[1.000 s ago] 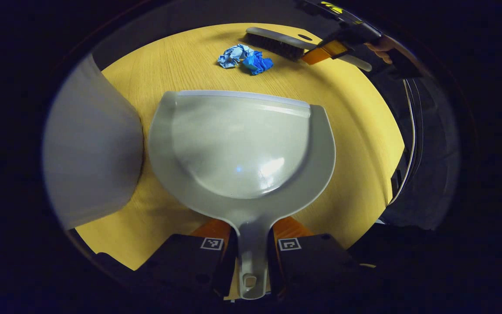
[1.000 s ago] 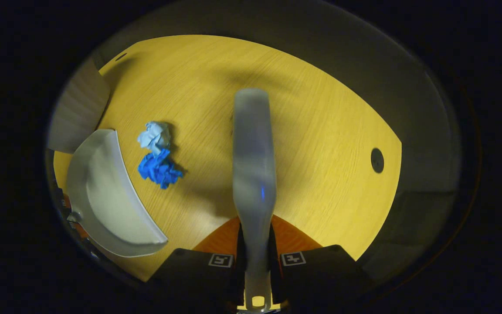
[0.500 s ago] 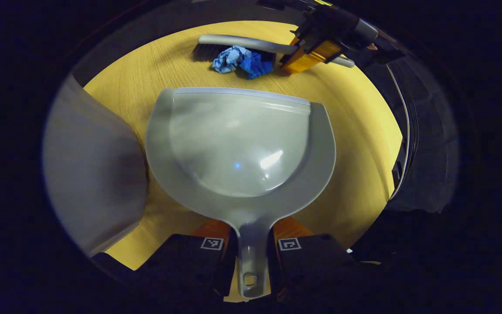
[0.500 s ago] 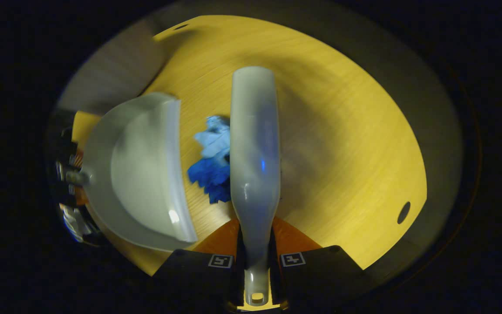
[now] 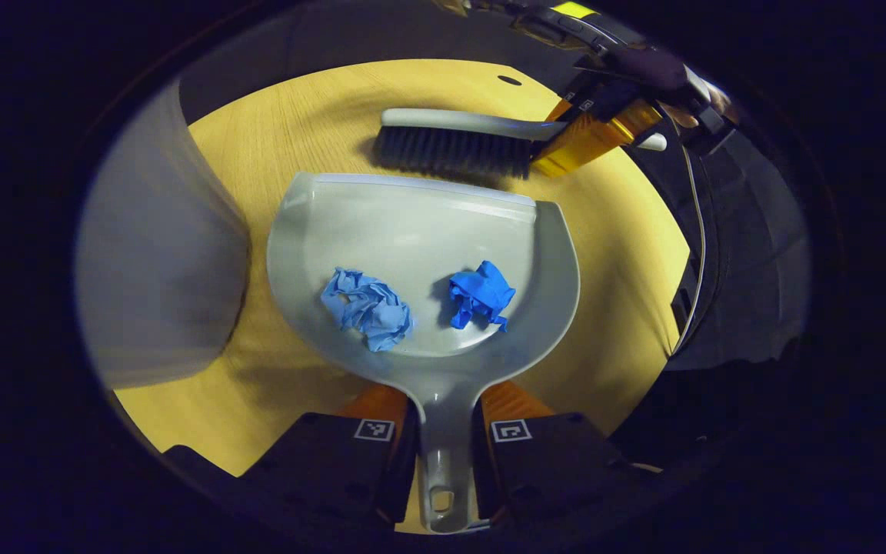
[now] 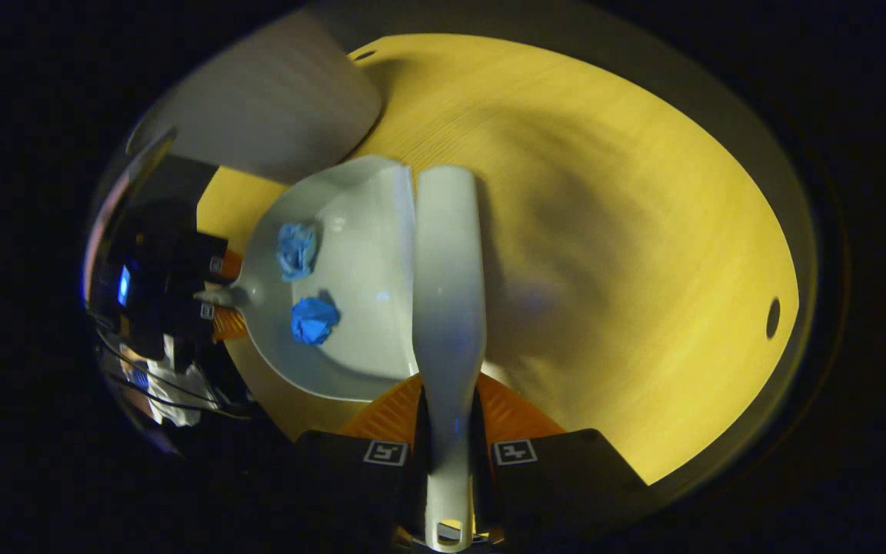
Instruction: Pick up the small broom and dustpan from the desktop, sweep the trash into the dustpan with the broom, and then empty the trash into the garbage bin.
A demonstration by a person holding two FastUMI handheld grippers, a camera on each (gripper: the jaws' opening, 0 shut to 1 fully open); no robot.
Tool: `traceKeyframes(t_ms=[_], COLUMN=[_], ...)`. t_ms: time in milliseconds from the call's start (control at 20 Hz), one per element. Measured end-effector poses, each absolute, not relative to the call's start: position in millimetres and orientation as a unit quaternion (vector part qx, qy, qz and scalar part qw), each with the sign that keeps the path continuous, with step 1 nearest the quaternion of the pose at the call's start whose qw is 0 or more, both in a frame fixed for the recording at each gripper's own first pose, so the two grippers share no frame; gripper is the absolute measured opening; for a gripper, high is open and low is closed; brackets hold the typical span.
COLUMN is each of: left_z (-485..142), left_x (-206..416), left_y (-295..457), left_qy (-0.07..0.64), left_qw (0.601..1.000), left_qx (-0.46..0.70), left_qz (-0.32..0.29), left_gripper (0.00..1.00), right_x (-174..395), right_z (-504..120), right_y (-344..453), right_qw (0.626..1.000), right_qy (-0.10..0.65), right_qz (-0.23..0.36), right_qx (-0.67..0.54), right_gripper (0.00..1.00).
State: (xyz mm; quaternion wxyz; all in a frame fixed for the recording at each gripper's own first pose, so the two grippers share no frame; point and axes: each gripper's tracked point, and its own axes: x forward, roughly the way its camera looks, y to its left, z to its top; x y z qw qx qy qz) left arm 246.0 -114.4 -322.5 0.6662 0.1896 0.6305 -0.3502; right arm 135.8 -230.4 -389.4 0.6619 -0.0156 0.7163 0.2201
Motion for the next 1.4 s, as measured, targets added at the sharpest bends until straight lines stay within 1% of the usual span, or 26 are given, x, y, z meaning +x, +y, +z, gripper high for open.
traceKeyframes(t_ms=[100,200,350,450,600,650,800,850,950,1000,1100,1200,1400], left_z=[-290.1,-247.5,-191.6,-137.1,-82.6,-67.8,-38.0,-35.9,-42.9,-45.8,-57.3,-58.5,-84.3], left_x=[235.3,219.2,196.2,191.1,210.7,217.1,252.0,268.4,301.0,318.7,312.0,319.5,318.6], left_y=[-105.9,-99.8,-116.2,-114.7,-102.8,-102.1,-91.2,-85.5,-69.6,-60.9,-74.6,-88.3,-138.6], left_qy=[0.620,0.607,0.588,0.577,0.535,0.530,0.542,0.546,0.555,0.567,0.598,0.615,0.627], left_qw=[0.674,0.678,0.692,0.710,0.753,0.763,0.778,0.777,0.762,0.746,0.713,0.678,0.586], left_qx=[0.186,0.206,0.201,0.177,0.206,0.203,0.182,0.199,0.270,0.302,0.338,0.379,0.497], left_qz=[-0.356,-0.360,-0.368,-0.363,-0.324,-0.309,-0.261,-0.243,-0.196,-0.175,-0.144,-0.133,-0.131], left_gripper=[0.30,0.30,0.29,0.29,0.29,0.29,0.29,0.29,0.29,0.29,0.29,0.29,0.29], right_x=[136.4,127.9,122.6,116.7,109.0,108.2,107.5,105.4,102.6,100.5,103.0,105.3,111.6], right_z=[-385.0,-371.3,-367.4,-364.5,-364.5,-359.8,-339.3,-333.8,-330.0,-328.2,-326.5,-331.5,-336.1], right_y=[-266.7,-284.5,-282.7,-287.8,-302.2,-303.3,-303.5,-303.2,-306.4,-307.3,-313.0,-318.7,-322.5], right_qw=[0.683,0.702,0.725,0.734,0.746,0.752,0.770,0.772,0.774,0.774,0.772,0.768,0.759], right_qy=[0.706,0.695,0.675,0.665,0.651,0.644,0.620,0.617,0.613,0.613,0.613,0.615,0.624], right_qz=[0.186,0.156,0.138,0.134,0.134,0.128,0.118,0.118,0.121,0.122,0.124,0.127,0.131], right_qx=[-0.024,0.000,0.015,0.038,0.051,0.057,0.089,0.095,0.100,0.104,0.115,0.121,0.134], right_gripper=[0.26,0.26,0.26,0.26,0.26,0.26,0.26,0.26,0.26,0.26,0.26,0.26,0.26])
